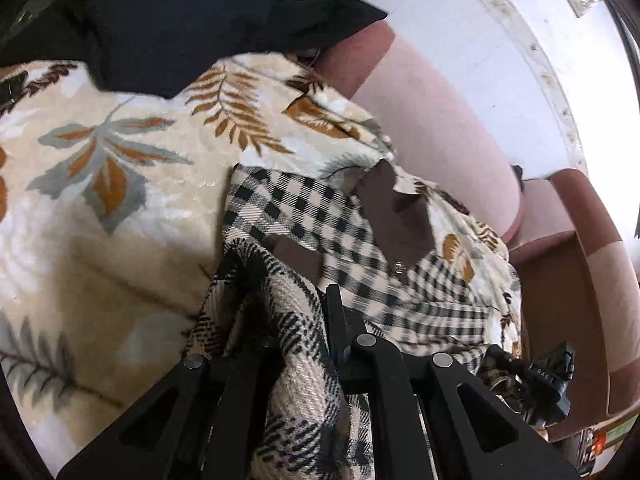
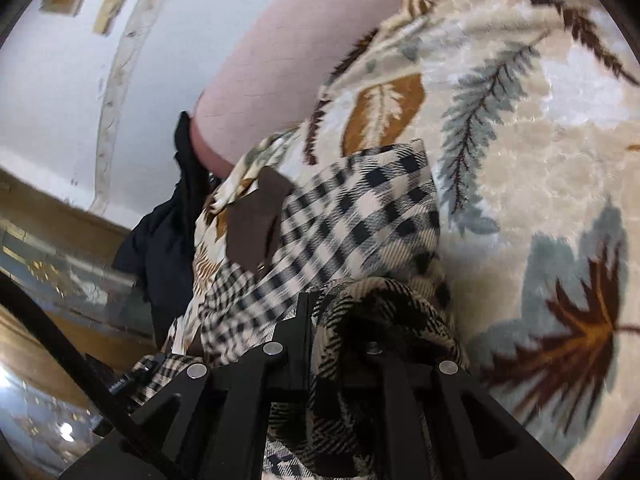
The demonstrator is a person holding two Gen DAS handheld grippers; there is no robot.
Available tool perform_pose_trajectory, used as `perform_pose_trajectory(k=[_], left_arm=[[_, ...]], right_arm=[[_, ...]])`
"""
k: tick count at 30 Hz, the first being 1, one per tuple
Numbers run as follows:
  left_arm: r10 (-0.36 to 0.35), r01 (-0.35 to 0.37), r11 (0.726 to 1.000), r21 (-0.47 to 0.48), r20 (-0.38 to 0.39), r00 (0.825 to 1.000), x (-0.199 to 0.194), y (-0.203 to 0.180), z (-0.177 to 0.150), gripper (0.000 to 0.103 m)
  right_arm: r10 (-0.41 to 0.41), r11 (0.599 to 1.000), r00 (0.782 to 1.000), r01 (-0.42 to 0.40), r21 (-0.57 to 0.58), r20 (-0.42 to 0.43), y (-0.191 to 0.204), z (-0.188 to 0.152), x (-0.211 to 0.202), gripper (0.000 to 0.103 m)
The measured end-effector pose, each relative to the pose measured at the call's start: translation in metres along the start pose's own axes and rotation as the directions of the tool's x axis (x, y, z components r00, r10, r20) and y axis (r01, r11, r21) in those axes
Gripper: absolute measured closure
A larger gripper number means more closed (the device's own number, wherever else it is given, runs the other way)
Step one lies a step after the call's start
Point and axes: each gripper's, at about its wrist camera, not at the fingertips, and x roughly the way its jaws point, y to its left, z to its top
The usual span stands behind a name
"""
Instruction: Fold large clothes
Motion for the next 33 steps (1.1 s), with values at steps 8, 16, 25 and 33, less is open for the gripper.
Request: perform_pose_trajectory(k=[8,16,25,33], left_arm=[[-0.228,0.23,0.969,-0.091,0.037,0.973,0.008,0.008,0.018,0.057],[-0.335,0.354,0.916,-0.191,0.125,0.934,-0.003,0.017,0.029,0.035],[-0.165,0.196,0.97,-0.145,0.202,0.965,-0.031,0.018,0.038,0.026],[-0.028,0.038,0.998,-0.051,0.185,0.982,-0.028,0.012,0.03,0.026]], right_arm=[[0.198,0.974,0.98,-0.199,0.112,0.019,-0.02,0.027,0.018,0.041],[0.21,0.966,0.971,-0.224,0.129,0.116,-0.02,0.04,0.017,0.028],[0.112,0.994,0.976,-0.111,-0.02,0.186,0.015,0.035,-0.013,0.025],[-0.03,0.956,0.99,0.068,-0.287,0.136,0.066,-0.001,0.002,0.025]])
